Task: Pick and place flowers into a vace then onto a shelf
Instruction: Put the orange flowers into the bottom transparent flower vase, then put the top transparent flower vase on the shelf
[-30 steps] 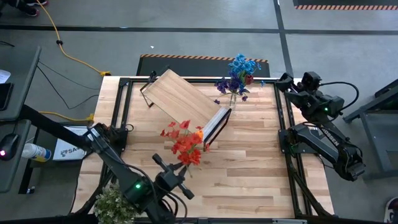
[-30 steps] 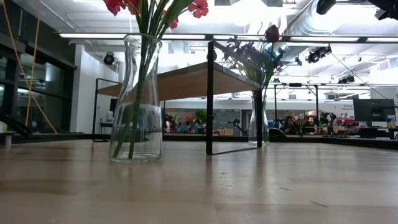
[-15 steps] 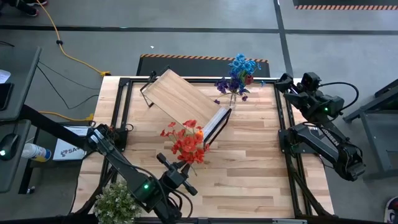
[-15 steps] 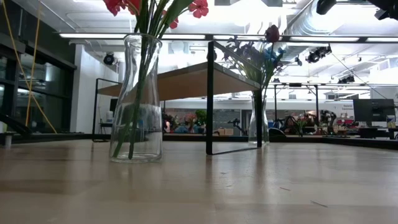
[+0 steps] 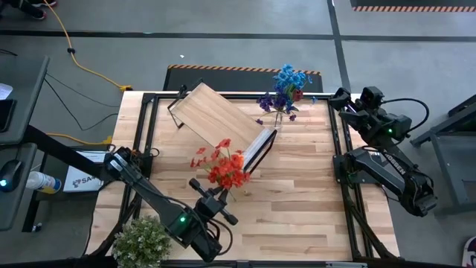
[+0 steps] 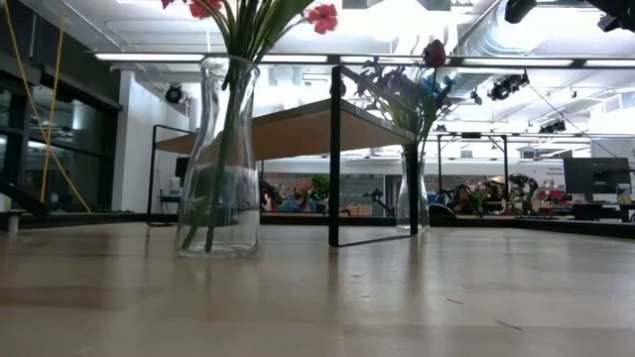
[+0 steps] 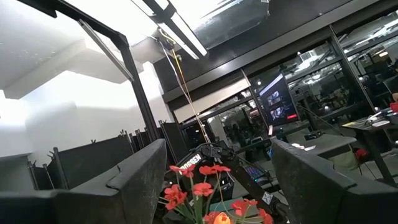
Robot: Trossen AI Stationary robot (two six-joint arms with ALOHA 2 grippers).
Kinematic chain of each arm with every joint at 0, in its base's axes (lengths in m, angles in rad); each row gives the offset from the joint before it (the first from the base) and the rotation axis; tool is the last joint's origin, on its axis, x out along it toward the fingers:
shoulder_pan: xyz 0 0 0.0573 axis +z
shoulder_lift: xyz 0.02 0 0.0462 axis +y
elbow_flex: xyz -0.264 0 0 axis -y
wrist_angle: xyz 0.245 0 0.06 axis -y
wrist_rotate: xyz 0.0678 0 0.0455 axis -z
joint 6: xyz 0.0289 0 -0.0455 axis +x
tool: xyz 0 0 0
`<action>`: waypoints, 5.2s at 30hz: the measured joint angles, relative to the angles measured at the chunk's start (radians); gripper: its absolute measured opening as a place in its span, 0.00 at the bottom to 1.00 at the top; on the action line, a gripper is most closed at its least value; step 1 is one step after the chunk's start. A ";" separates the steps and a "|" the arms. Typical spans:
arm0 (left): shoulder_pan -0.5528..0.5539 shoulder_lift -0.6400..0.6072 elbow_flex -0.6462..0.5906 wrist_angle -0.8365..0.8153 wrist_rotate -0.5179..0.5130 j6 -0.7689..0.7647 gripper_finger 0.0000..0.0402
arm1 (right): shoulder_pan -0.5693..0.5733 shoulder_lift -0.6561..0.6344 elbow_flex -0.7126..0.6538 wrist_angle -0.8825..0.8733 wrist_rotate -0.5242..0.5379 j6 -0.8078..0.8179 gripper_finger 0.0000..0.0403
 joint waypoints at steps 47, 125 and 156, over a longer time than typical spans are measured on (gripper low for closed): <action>-0.016 0.000 -0.010 -0.008 0.187 -0.163 0.12 | 0.000 -0.001 0.000 0.001 -0.028 0.011 0.69; -0.103 0.001 0.035 -0.069 0.436 -0.182 0.90 | 0.000 -0.001 0.000 0.001 -0.038 0.007 0.69; -0.271 0.001 0.257 0.034 0.524 -0.207 0.94 | 0.000 -0.001 0.000 0.000 -0.177 0.003 0.69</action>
